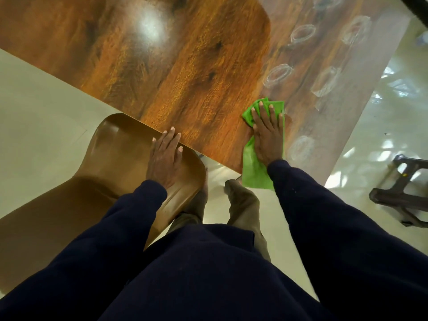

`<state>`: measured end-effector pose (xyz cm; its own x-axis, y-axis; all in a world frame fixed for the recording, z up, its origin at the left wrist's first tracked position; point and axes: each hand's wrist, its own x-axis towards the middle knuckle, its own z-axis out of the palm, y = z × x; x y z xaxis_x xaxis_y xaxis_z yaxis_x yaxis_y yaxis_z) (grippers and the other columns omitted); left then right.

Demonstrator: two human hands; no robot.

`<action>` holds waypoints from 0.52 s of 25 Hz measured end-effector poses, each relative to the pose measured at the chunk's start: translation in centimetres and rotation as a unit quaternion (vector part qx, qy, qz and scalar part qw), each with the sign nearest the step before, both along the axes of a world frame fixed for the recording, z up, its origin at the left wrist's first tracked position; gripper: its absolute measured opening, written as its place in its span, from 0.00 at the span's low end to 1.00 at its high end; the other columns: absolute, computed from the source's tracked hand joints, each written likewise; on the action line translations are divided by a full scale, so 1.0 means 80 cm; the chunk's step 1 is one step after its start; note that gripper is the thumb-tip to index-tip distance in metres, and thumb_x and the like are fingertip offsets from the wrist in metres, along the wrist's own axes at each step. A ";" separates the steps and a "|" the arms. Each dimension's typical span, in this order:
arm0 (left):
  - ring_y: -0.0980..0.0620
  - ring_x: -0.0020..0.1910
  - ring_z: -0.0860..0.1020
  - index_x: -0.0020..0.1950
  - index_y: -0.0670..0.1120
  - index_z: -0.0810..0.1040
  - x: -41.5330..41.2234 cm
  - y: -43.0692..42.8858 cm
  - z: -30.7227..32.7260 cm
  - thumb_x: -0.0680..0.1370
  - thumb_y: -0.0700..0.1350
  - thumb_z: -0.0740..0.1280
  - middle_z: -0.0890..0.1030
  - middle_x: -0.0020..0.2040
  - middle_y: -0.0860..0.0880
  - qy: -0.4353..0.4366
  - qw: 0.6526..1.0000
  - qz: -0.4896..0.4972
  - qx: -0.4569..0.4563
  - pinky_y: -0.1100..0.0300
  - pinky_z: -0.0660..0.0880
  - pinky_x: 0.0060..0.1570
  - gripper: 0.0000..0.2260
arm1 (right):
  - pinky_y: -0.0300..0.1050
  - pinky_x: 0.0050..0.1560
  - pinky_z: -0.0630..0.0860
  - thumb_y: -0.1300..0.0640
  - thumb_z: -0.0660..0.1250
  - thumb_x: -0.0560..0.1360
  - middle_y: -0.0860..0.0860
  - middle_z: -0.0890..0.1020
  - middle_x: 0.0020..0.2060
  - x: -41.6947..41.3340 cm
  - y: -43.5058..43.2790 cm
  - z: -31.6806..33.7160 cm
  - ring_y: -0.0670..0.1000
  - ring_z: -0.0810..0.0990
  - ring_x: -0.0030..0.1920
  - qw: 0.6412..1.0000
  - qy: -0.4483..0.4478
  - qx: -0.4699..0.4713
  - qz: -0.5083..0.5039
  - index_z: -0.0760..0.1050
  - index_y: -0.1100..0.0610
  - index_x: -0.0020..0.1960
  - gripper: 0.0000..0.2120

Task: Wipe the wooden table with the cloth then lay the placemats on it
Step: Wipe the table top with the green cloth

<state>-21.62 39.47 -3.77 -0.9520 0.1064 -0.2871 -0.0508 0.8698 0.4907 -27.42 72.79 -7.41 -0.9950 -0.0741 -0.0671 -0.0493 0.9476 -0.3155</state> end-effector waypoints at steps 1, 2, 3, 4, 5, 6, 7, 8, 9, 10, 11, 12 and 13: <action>0.47 0.85 0.56 0.82 0.45 0.66 0.001 0.005 -0.003 0.87 0.55 0.46 0.62 0.84 0.45 0.004 1.000 -0.008 0.003 0.41 0.50 0.83 0.27 | 0.68 0.83 0.50 0.53 0.51 0.89 0.53 0.60 0.85 -0.007 -0.021 -0.002 0.61 0.53 0.85 0.999 0.001 0.009 -0.031 0.61 0.51 0.84 0.24; 0.47 0.84 0.56 0.81 0.45 0.66 0.001 0.010 -0.006 0.87 0.54 0.46 0.62 0.84 0.45 0.011 1.000 -0.015 0.004 0.40 0.51 0.83 0.27 | 0.68 0.83 0.50 0.52 0.50 0.89 0.53 0.59 0.85 -0.009 -0.040 -0.003 0.61 0.52 0.85 0.999 0.001 0.012 -0.041 0.60 0.51 0.85 0.24; 0.46 0.84 0.57 0.81 0.44 0.67 0.001 0.015 -0.008 0.87 0.54 0.47 0.62 0.84 0.45 0.018 1.000 -0.023 0.005 0.40 0.52 0.83 0.26 | 0.68 0.83 0.49 0.51 0.49 0.89 0.53 0.58 0.85 -0.003 -0.053 -0.003 0.60 0.51 0.85 0.999 0.000 0.012 -0.030 0.59 0.50 0.85 0.25; 0.46 0.84 0.57 0.81 0.44 0.67 0.001 0.022 -0.009 0.87 0.53 0.48 0.63 0.84 0.44 0.023 0.999 -0.030 0.008 0.40 0.53 0.83 0.25 | 0.67 0.83 0.49 0.50 0.47 0.89 0.52 0.58 0.85 0.012 -0.057 -0.005 0.60 0.51 0.85 1.000 -0.001 0.014 -0.003 0.59 0.50 0.85 0.25; 0.45 0.84 0.58 0.81 0.44 0.68 0.001 0.029 -0.011 0.87 0.52 0.49 0.63 0.83 0.44 0.028 0.999 -0.037 0.011 0.39 0.53 0.83 0.25 | 0.67 0.84 0.49 0.49 0.47 0.89 0.52 0.58 0.85 0.034 -0.052 -0.008 0.60 0.51 0.86 0.999 -0.004 0.018 0.034 0.58 0.50 0.85 0.25; 0.45 0.84 0.58 0.80 0.43 0.68 -0.002 0.038 -0.013 0.87 0.52 0.49 0.63 0.83 0.44 0.034 0.998 -0.049 0.016 0.39 0.52 0.83 0.25 | 0.67 0.84 0.48 0.50 0.46 0.89 0.52 0.58 0.85 0.059 -0.037 -0.010 0.59 0.51 0.86 0.998 -0.008 0.021 0.062 0.58 0.51 0.85 0.25; 0.45 0.84 0.58 0.80 0.43 0.68 -0.005 0.045 -0.014 0.87 0.52 0.50 0.63 0.83 0.44 0.039 0.997 -0.060 0.019 0.40 0.52 0.83 0.25 | 0.66 0.84 0.48 0.50 0.45 0.89 0.52 0.59 0.85 0.082 -0.020 -0.012 0.59 0.51 0.86 0.997 -0.009 0.021 0.078 0.59 0.52 0.85 0.25; 0.45 0.84 0.57 0.80 0.43 0.68 -0.008 0.052 -0.015 0.87 0.52 0.50 0.63 0.83 0.44 0.043 0.996 -0.071 0.020 0.40 0.51 0.83 0.25 | 0.66 0.84 0.49 0.50 0.44 0.90 0.53 0.59 0.85 0.103 0.001 -0.013 0.59 0.52 0.85 0.997 -0.003 0.021 0.078 0.59 0.52 0.85 0.25; 0.45 0.84 0.57 0.80 0.43 0.68 -0.012 0.059 -0.015 0.88 0.52 0.50 0.63 0.84 0.44 0.046 0.995 -0.082 0.020 0.39 0.51 0.83 0.25 | 0.66 0.84 0.50 0.50 0.44 0.90 0.53 0.59 0.85 0.117 0.023 -0.012 0.59 0.53 0.85 0.998 0.002 0.020 0.066 0.60 0.53 0.85 0.25; 0.45 0.84 0.57 0.81 0.43 0.68 -0.015 0.064 -0.014 0.88 0.52 0.49 0.63 0.84 0.44 0.050 0.995 -0.089 0.019 0.39 0.51 0.83 0.25 | 0.66 0.84 0.51 0.50 0.44 0.90 0.53 0.60 0.84 0.124 0.046 -0.011 0.59 0.54 0.85 0.999 0.007 0.019 0.050 0.61 0.54 0.84 0.25; 0.45 0.84 0.57 0.81 0.43 0.68 -0.018 0.070 -0.013 0.88 0.52 0.49 0.63 0.84 0.44 0.053 0.994 -0.096 0.018 0.39 0.51 0.83 0.25 | 0.67 0.83 0.53 0.51 0.45 0.90 0.53 0.61 0.84 0.125 0.066 -0.009 0.59 0.55 0.85 0.999 0.011 0.019 0.030 0.61 0.54 0.84 0.25; 0.45 0.84 0.57 0.81 0.43 0.67 -0.020 0.074 -0.012 0.88 0.53 0.48 0.63 0.84 0.44 0.057 0.993 -0.101 0.019 0.38 0.51 0.83 0.25 | 0.67 0.82 0.55 0.51 0.47 0.89 0.53 0.62 0.84 0.118 0.081 -0.009 0.59 0.56 0.85 1.000 0.018 0.018 0.012 0.62 0.54 0.84 0.25; 0.45 0.84 0.57 0.81 0.43 0.68 -0.023 0.079 -0.010 0.88 0.53 0.48 0.63 0.84 0.44 0.060 0.992 -0.105 0.020 0.38 0.51 0.83 0.26 | 0.67 0.82 0.56 0.52 0.48 0.89 0.53 0.63 0.84 0.108 0.091 -0.008 0.59 0.56 0.85 1.000 0.024 0.015 -0.010 0.62 0.54 0.84 0.24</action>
